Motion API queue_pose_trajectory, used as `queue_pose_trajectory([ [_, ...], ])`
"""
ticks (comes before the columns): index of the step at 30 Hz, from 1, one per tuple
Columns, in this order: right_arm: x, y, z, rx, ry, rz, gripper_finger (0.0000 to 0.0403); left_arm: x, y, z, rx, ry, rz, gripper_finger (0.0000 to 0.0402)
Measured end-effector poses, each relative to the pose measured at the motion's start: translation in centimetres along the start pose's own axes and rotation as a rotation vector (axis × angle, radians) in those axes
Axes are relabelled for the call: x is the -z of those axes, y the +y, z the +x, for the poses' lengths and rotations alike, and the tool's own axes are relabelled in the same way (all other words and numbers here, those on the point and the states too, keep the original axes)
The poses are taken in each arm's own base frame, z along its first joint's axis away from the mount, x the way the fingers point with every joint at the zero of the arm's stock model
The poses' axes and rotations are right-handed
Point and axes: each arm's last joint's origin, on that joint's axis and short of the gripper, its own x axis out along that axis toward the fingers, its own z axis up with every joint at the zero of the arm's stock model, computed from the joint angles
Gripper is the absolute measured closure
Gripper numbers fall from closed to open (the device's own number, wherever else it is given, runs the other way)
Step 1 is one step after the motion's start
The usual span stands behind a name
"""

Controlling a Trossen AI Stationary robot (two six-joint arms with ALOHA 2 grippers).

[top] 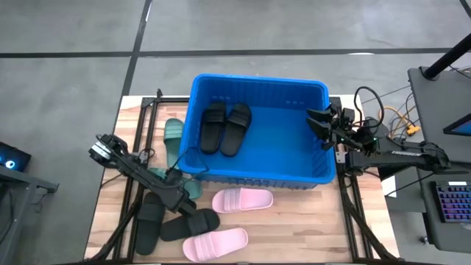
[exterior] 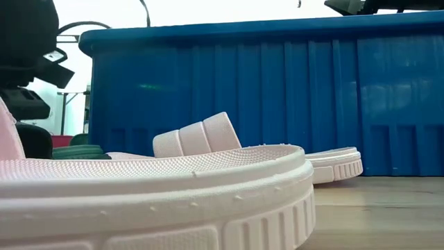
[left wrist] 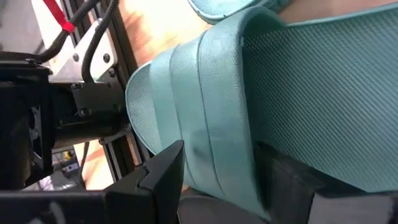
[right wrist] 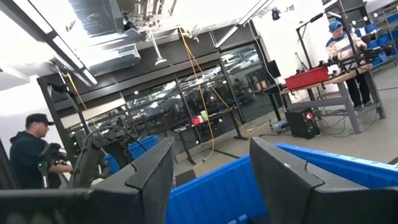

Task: Pick and place slides into bin
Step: Put the bottom green slide into the blue bin

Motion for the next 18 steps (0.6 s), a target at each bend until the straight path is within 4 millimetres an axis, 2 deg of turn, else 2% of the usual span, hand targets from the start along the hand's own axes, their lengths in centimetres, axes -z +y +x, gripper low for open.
queue_pose_trajectory([
  [7, 0.0, 0.0, 0.0, 0.0, 0.0, 0.005, 0.0202, 0.1, -0.4, 0.4, -0.032, -0.012, 0.004, 0.0273],
  [16, 0.0, 0.0, 0.0, 0.0, 0.001, 0.006, 0.0202, -0.3, 1.1, -1.0, 0.051, -0.003, 0.064, 0.0387],
  [18, 0.0, 0.0, 0.0, 0.0, 0.001, 0.006, 0.0202, -0.4, 1.6, -1.5, 0.089, -0.003, 0.111, 0.0395],
])
